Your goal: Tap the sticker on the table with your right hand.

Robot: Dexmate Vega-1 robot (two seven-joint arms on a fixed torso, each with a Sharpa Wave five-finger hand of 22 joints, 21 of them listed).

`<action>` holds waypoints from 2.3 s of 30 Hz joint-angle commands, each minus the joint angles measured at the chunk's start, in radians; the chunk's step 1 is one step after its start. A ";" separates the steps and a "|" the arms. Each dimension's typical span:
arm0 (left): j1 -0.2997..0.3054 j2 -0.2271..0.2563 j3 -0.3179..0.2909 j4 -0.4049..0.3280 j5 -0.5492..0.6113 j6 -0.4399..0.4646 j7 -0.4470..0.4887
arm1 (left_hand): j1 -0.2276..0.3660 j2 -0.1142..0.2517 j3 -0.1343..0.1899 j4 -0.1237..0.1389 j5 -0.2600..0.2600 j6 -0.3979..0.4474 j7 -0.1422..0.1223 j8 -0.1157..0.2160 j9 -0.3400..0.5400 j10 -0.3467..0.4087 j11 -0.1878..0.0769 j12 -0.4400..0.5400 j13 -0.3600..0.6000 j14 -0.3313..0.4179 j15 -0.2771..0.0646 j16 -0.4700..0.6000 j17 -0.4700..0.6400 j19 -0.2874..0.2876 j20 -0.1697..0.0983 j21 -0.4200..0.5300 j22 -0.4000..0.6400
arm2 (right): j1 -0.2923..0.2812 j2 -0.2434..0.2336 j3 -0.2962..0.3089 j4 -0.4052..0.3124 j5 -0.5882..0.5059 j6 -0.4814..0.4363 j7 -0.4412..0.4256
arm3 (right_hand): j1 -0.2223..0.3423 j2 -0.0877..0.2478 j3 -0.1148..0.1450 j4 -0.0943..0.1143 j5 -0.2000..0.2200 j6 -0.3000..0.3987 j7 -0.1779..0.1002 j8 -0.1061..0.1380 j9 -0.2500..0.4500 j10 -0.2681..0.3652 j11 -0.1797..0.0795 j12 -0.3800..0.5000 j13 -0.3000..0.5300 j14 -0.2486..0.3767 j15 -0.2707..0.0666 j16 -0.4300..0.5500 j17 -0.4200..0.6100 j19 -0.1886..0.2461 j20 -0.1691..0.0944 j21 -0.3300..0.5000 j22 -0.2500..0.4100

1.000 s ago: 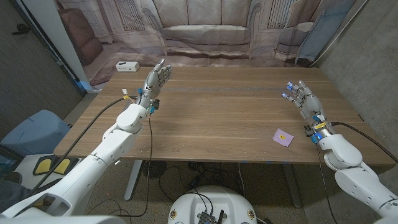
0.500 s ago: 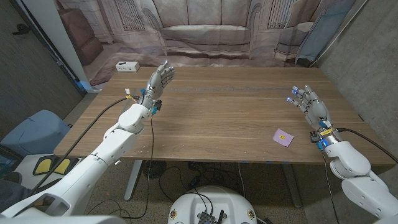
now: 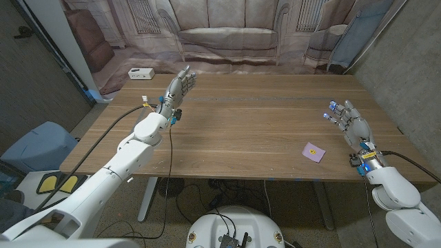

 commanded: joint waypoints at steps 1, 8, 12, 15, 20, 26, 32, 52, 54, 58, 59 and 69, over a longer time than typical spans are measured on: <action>-0.023 -0.007 0.015 0.020 0.005 0.008 -0.016 | 0.013 0.002 0.005 -0.006 0.005 0.008 0.001 -0.001 0.005 0.008 -0.001 -0.006 0.001 0.008 -0.003 -0.004 0.002 0.006 0.003 -0.002 0.002 | -0.083 0.024 0.045 -0.042 -0.017 0.008 -0.003 | 0.008 0.005 -0.003 -0.002 0.002 0.009 -0.005 0.003 0.003 0.010 0.001 -0.002 0.002 0.008 0.004 0.000 0.003 0.009 0.003 -0.002 0.003; -0.030 -0.009 0.024 0.019 0.009 0.014 -0.021 | 0.014 0.002 0.005 -0.007 0.005 0.009 0.001 -0.002 0.005 0.009 0.000 -0.007 0.000 0.009 -0.003 -0.005 0.002 0.007 0.002 -0.002 0.002 | -0.122 0.039 0.068 -0.060 -0.026 0.012 0.001 | 0.008 0.005 -0.003 -0.002 0.002 0.009 -0.007 0.002 0.002 0.011 0.000 -0.003 0.002 0.009 0.003 -0.001 0.003 0.012 0.003 -0.004 0.003; -0.034 -0.012 0.027 0.019 0.014 0.011 -0.019 | 0.014 0.002 0.005 -0.007 0.005 0.009 0.000 -0.002 0.005 0.010 -0.002 -0.007 0.000 0.010 -0.003 -0.005 0.002 0.007 0.002 -0.003 0.002 | -0.142 0.049 0.077 -0.065 -0.030 0.018 0.009 | 0.008 0.005 -0.003 -0.002 0.002 0.010 -0.008 0.002 0.002 0.012 0.000 -0.003 0.002 0.010 0.003 -0.001 0.003 0.012 0.004 -0.005 0.003; -0.037 -0.014 0.029 0.018 0.016 0.013 -0.018 | 0.015 0.002 0.005 -0.007 0.005 0.011 0.002 -0.002 0.005 0.011 0.000 -0.007 -0.001 0.011 -0.003 -0.006 0.002 0.008 0.002 -0.003 0.002 | -0.152 0.060 0.078 -0.063 -0.038 0.030 0.014 | 0.009 0.005 -0.003 -0.002 0.002 0.010 -0.008 0.002 0.002 0.013 -0.001 -0.004 0.002 0.012 0.003 -0.001 0.003 0.013 0.004 -0.006 0.003; -0.043 -0.016 0.035 0.020 0.017 0.018 -0.023 | 0.015 0.002 0.005 -0.008 0.005 0.011 0.000 -0.003 0.005 0.013 0.001 -0.008 -0.001 0.012 -0.004 -0.006 0.002 0.009 0.001 -0.004 0.002 | -0.170 0.081 0.081 -0.066 -0.052 0.043 0.010 | 0.009 0.006 -0.003 -0.002 0.002 0.011 -0.008 0.002 0.002 0.014 0.000 -0.004 0.002 0.015 0.002 0.000 0.003 0.015 0.005 -0.007 0.003; -0.048 -0.018 0.041 0.021 0.021 0.020 -0.026 | 0.016 0.002 0.005 -0.008 0.004 0.012 0.000 -0.003 0.005 0.013 -0.002 -0.009 -0.002 0.013 -0.005 -0.007 0.002 0.009 0.000 -0.004 0.002 | -0.194 0.087 0.090 -0.074 -0.090 0.050 0.005 | 0.009 0.005 -0.004 -0.002 0.002 0.014 -0.009 0.002 0.002 0.020 0.000 -0.004 0.002 0.017 0.001 -0.001 0.002 0.020 0.004 -0.007 0.003; -0.050 -0.015 0.043 0.016 0.025 0.027 -0.026 | 0.017 0.003 0.005 -0.009 0.004 0.015 -0.001 -0.003 0.005 0.017 -0.002 -0.008 -0.002 0.014 -0.005 -0.007 0.002 0.009 0.001 -0.005 0.002 | -0.207 0.113 0.094 -0.075 -0.126 0.065 -0.016 | 0.009 0.004 -0.005 -0.003 0.002 0.019 -0.011 0.003 0.002 0.025 -0.002 -0.003 0.002 0.023 0.001 0.000 0.002 0.025 0.005 -0.008 0.004; -0.076 -0.020 0.056 0.031 0.038 0.021 -0.045 | 0.019 0.003 0.004 -0.010 0.004 0.020 -0.001 -0.004 0.005 0.020 -0.002 -0.010 -0.003 0.018 -0.006 -0.008 0.002 0.010 0.000 -0.007 0.002 | -0.210 0.169 0.122 -0.045 -0.348 0.090 -0.122 | 0.023 0.009 -0.001 -0.007 0.003 0.056 -0.035 0.010 0.002 0.083 -0.011 0.008 0.002 0.079 -0.013 0.010 -0.001 0.078 0.011 -0.006 0.004; -0.076 -0.020 0.056 0.032 0.039 0.018 -0.045 | 0.019 0.004 0.004 -0.010 0.004 0.020 -0.001 -0.004 0.005 0.020 -0.004 -0.010 -0.003 0.018 -0.006 -0.008 0.002 0.010 0.000 -0.007 0.002 | -0.212 0.171 0.130 -0.045 -0.376 0.084 -0.135 | 0.024 0.008 -0.001 -0.008 0.003 0.059 -0.039 0.010 0.002 0.093 -0.015 0.010 0.002 0.086 -0.015 0.011 -0.001 0.086 0.013 -0.006 0.004; -0.076 -0.022 0.055 0.038 0.041 0.006 -0.049 | 0.020 0.004 0.004 -0.010 0.004 0.021 -0.001 -0.004 0.005 0.020 -0.006 -0.011 -0.004 0.020 -0.007 -0.008 0.002 0.011 0.003 -0.007 0.002 | -0.214 0.175 0.144 -0.048 -0.431 0.076 -0.159 | 0.026 0.008 0.000 -0.009 0.003 0.063 -0.047 0.010 0.002 0.106 -0.022 0.011 0.002 0.098 -0.021 0.012 -0.002 0.097 0.012 -0.006 0.004; -0.077 -0.023 0.055 0.040 0.039 0.005 -0.050 | 0.020 0.004 0.004 -0.010 0.004 0.022 -0.002 -0.004 0.005 0.021 -0.006 -0.011 -0.004 0.020 -0.007 -0.008 0.002 0.011 0.003 -0.007 0.002 | -0.214 0.178 0.148 -0.049 -0.450 0.075 -0.169 | 0.027 0.008 0.000 -0.009 0.003 0.063 -0.050 0.009 0.002 0.105 -0.024 0.011 0.002 0.098 -0.021 0.012 -0.002 0.097 0.012 -0.007 0.004; -0.075 -0.026 0.057 0.044 0.039 0.000 -0.052 | 0.021 0.005 0.004 -0.011 0.004 0.024 -0.001 -0.004 0.005 0.026 -0.003 -0.010 -0.004 0.024 -0.007 -0.008 0.002 0.015 0.005 -0.006 0.002 | -0.221 0.198 0.187 -0.072 -0.645 0.038 -0.253 | 0.034 0.009 0.001 -0.011 0.003 0.060 -0.059 0.004 0.003 0.083 -0.022 -0.005 0.001 0.075 -0.021 -0.003 -0.002 0.076 0.010 -0.024 0.004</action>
